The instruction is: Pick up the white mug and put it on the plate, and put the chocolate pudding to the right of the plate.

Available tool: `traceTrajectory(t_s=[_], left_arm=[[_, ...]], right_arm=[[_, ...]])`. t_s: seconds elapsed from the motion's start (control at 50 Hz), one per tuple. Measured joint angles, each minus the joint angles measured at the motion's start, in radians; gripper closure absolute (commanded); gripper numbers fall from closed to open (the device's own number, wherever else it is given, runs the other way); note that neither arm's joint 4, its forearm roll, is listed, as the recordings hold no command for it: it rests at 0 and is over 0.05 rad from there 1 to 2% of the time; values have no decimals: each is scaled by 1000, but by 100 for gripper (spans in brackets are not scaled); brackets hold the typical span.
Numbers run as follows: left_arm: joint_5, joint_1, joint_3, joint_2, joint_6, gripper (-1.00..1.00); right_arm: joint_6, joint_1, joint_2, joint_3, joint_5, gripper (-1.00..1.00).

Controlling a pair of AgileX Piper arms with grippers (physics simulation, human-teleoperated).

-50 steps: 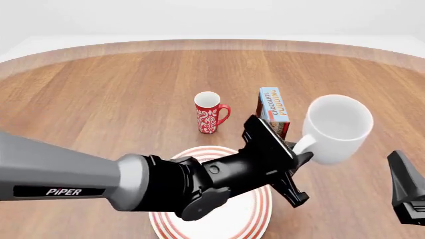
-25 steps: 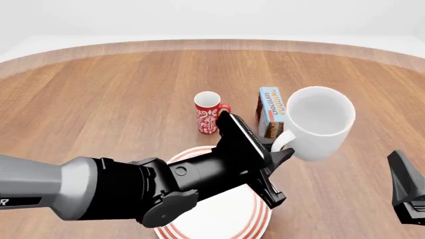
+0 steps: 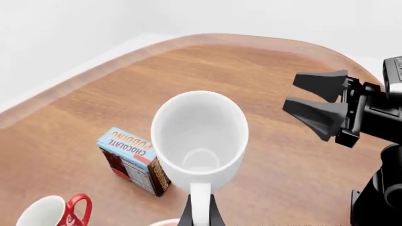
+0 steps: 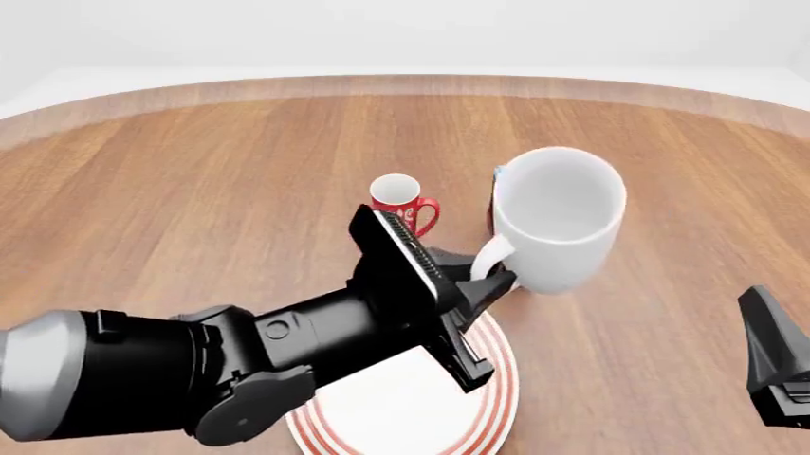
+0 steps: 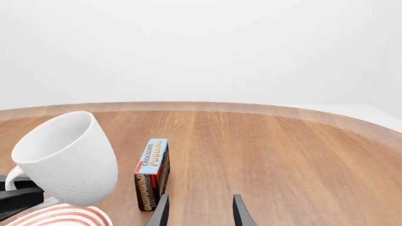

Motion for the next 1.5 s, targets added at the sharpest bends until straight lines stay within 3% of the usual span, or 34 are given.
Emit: traceTrajectory(t_s=[0.9,1.5], left_arm=[[6,124,282,-301,-21,100],[5,154,396,-346,-78,100]], right_arm=[[-4,2,0,-2,0,-100],[-8,3,0,-1,-2,-100]])
